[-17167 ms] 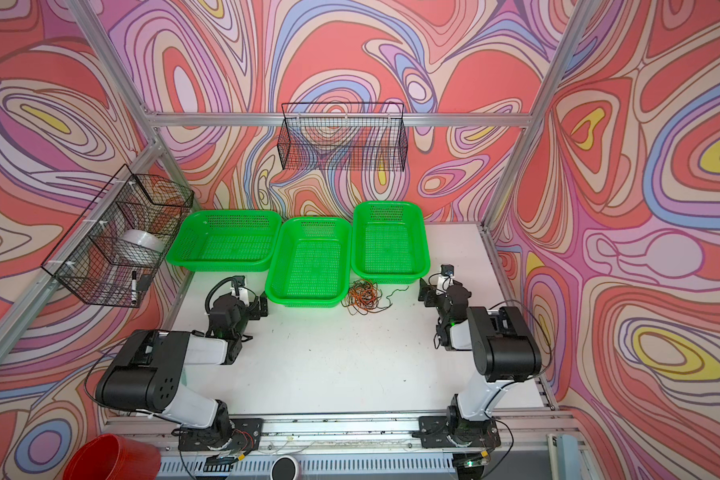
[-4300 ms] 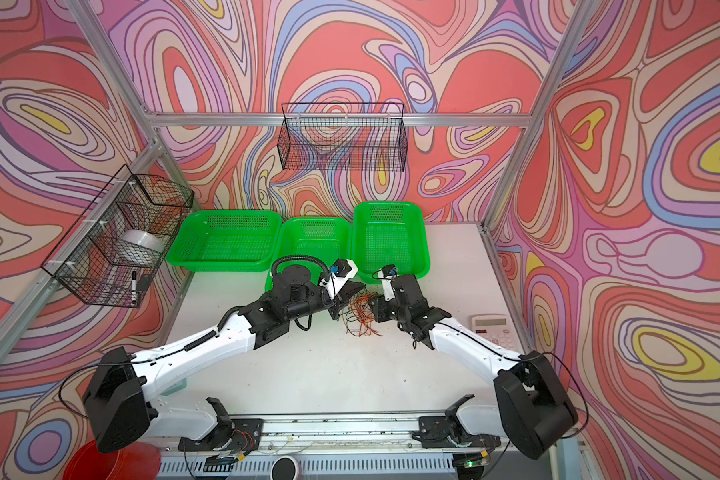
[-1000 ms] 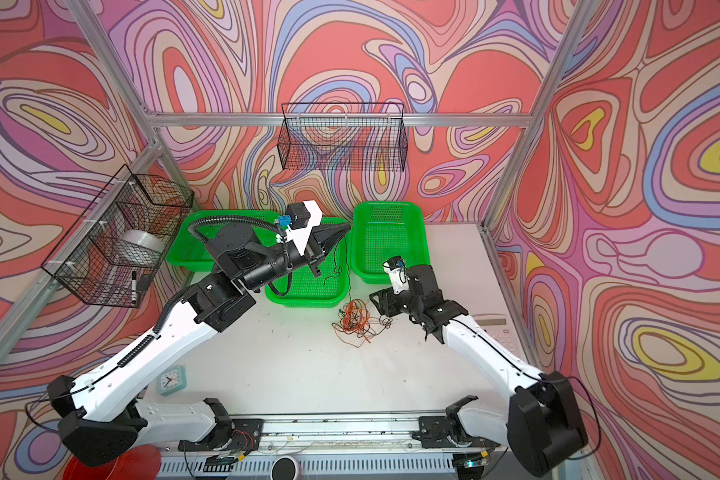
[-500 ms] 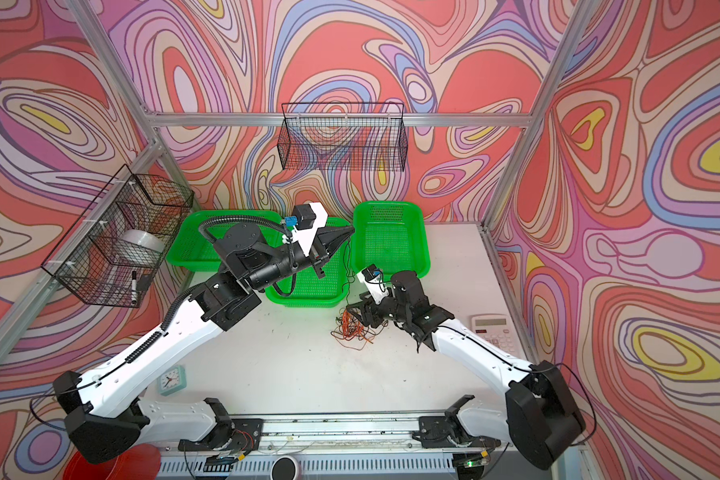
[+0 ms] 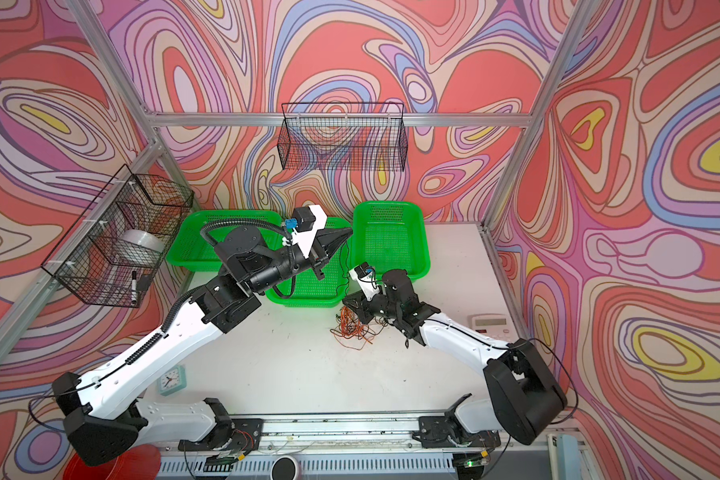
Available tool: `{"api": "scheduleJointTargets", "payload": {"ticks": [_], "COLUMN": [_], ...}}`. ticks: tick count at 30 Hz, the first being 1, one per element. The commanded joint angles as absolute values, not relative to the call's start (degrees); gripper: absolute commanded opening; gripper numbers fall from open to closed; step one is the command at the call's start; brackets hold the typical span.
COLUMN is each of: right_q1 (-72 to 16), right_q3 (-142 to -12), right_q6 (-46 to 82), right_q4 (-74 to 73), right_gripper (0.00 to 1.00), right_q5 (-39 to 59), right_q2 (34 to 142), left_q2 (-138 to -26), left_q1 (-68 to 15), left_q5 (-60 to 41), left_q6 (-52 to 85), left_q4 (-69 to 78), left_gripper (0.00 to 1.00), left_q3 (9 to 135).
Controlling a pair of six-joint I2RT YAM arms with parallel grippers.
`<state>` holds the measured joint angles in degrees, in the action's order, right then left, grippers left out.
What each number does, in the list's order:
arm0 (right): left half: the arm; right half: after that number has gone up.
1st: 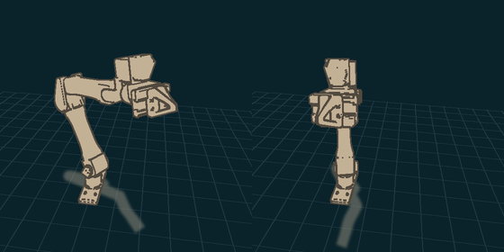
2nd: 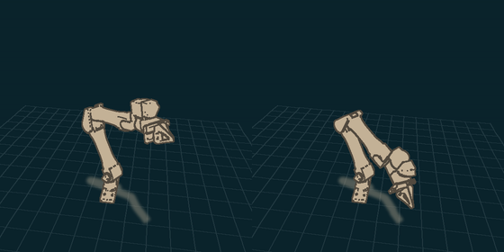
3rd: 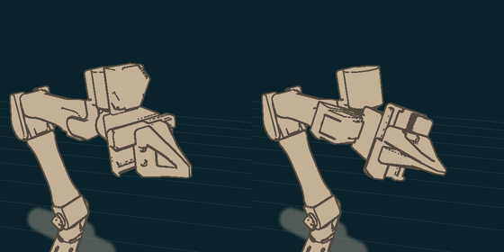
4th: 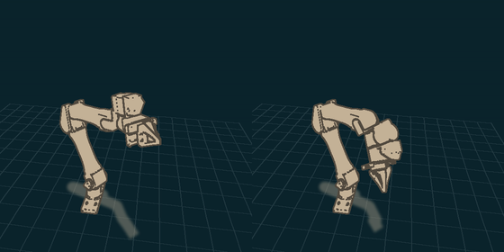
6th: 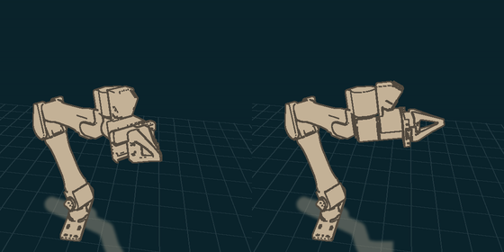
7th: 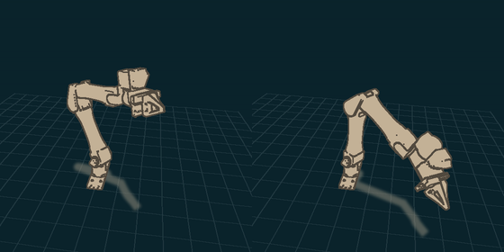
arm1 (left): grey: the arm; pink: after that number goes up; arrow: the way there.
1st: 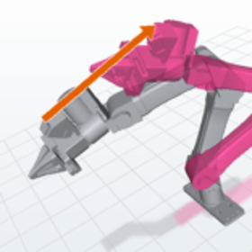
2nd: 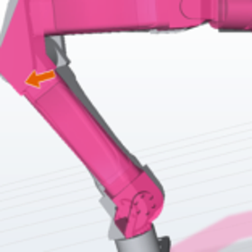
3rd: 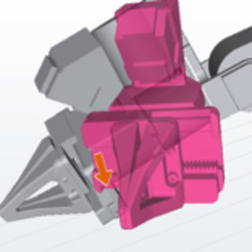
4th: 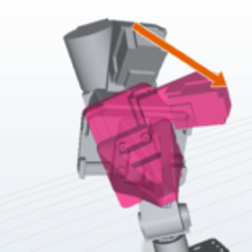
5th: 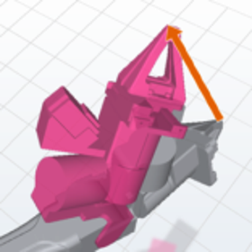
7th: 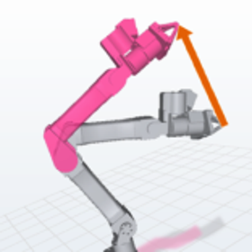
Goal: Untangle the cables
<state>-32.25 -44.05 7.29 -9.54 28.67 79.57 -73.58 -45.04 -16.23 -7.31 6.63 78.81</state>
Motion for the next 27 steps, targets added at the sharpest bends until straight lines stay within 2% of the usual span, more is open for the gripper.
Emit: {"api": "scheduleJointTargets", "payload": {"ticks": [1, 3, 14, 22, 27], "right_q1": [-32.5, -32.4, -30.4, -28.2, -28.2], "right_q3": [-42.7, -42.3, -49.3, -59.4, -59.9], "right_q6": [6.9, 6.4, 0.6, -3.6, -3.2], "right_q4": [-10.1, -8.1, 13.0, 27.4, 30.1], "right_gripper": [0.04, 0.00, 0.00, 0.00, 0.00], "right_q5": [23.9, 20.0, 7.4, 5.6, 5.6], "right_q2": [77.1, 75.1, 67.2, 68.1, 71.5], "left_q2": [-70.6, -69.2, -61.5, -58.8, -58.7], "left_q1": [-44.8, -44.9, -43.0, -42.1, -42.0], "left_q5": [-13.8, -11.9, -4.5, -5.1, -4.7], "left_q6": [-8.4, -9.1, -6.5, -2.8, -1.3], "left_q4": [7.6, 7.0, 8.5, 9.2, 17.0], "left_gripper": [0.00, 0.00, 0.00, 0.00, 0.00], "left_q3": [77.3, 75.6, 60.8, 49.8, 39.8]}}
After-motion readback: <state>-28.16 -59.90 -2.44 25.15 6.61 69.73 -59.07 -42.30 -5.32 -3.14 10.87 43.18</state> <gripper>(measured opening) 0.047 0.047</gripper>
